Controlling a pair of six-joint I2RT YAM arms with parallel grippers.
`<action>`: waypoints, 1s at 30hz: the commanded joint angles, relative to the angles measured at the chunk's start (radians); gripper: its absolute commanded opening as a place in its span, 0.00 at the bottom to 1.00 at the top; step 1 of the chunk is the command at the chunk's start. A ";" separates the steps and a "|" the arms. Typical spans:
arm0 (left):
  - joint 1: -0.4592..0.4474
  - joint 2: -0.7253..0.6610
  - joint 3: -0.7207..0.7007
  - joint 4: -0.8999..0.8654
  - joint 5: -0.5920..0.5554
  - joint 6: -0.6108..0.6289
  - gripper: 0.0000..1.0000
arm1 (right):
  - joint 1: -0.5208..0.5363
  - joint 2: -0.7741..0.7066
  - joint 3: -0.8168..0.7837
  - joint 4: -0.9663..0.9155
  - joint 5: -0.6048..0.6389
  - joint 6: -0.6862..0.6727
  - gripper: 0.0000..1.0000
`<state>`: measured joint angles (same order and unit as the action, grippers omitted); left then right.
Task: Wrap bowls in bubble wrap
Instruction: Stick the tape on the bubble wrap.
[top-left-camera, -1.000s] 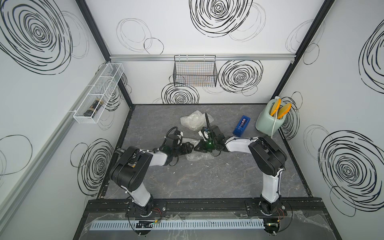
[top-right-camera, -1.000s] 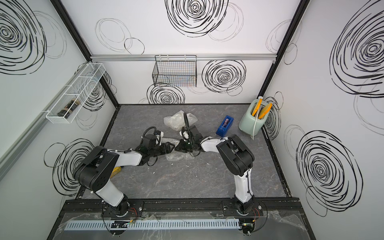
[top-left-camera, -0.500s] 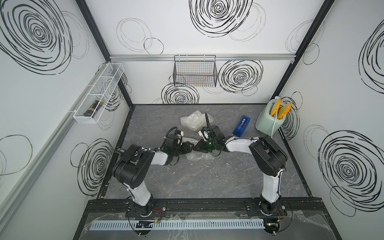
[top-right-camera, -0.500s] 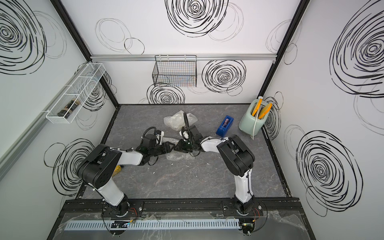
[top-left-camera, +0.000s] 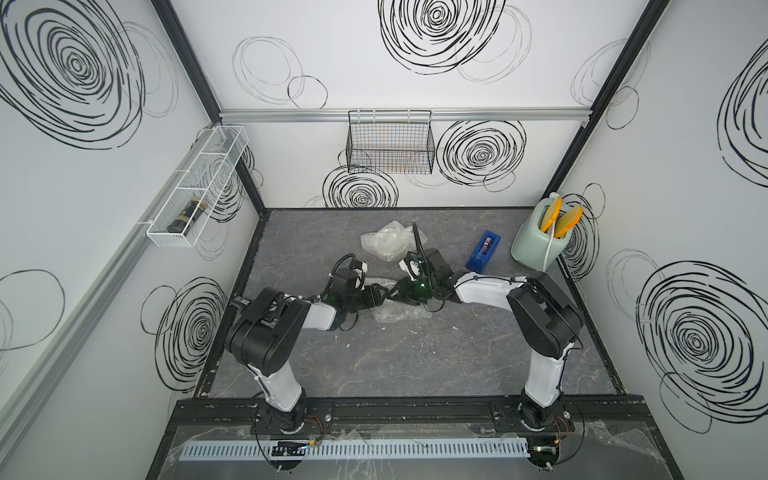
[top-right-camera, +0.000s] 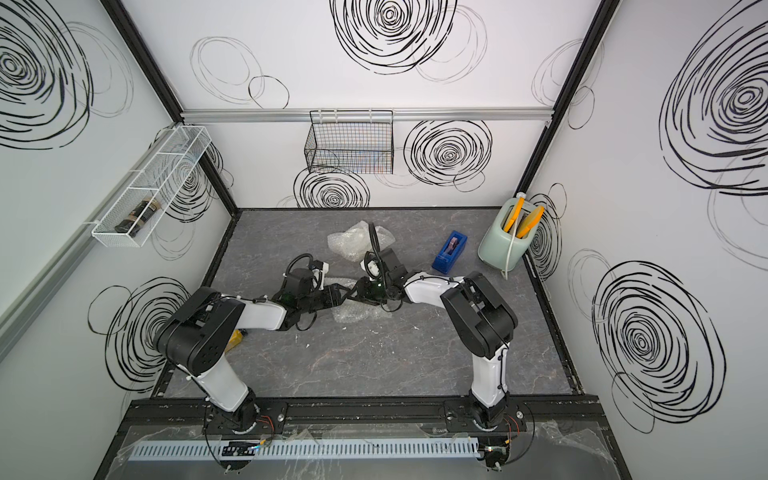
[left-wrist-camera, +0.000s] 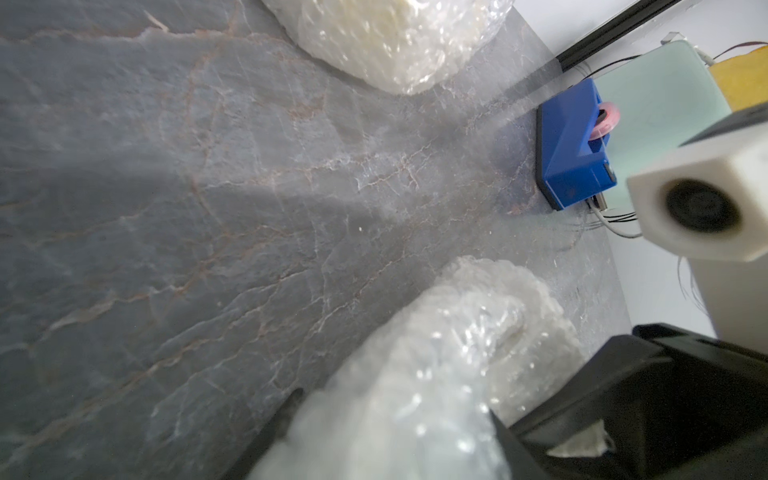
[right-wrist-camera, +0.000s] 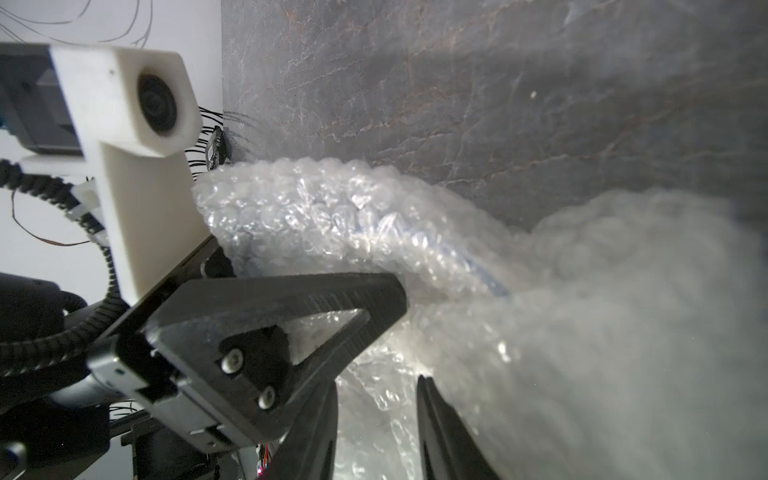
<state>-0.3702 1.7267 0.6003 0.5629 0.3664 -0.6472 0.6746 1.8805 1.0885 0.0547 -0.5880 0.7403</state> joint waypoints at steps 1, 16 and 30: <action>0.014 0.020 0.016 0.011 -0.027 -0.003 0.60 | 0.003 -0.047 -0.024 -0.081 -0.003 0.004 0.39; 0.014 0.025 0.015 0.015 -0.023 -0.006 0.58 | 0.002 -0.090 -0.035 -0.126 0.025 -0.008 0.42; 0.008 0.022 0.015 0.019 -0.021 -0.011 0.57 | 0.002 -0.110 -0.022 -0.168 0.066 -0.030 0.46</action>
<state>-0.3702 1.7287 0.6003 0.5640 0.3817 -0.6476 0.6743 1.8118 1.0714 -0.0322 -0.5323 0.7246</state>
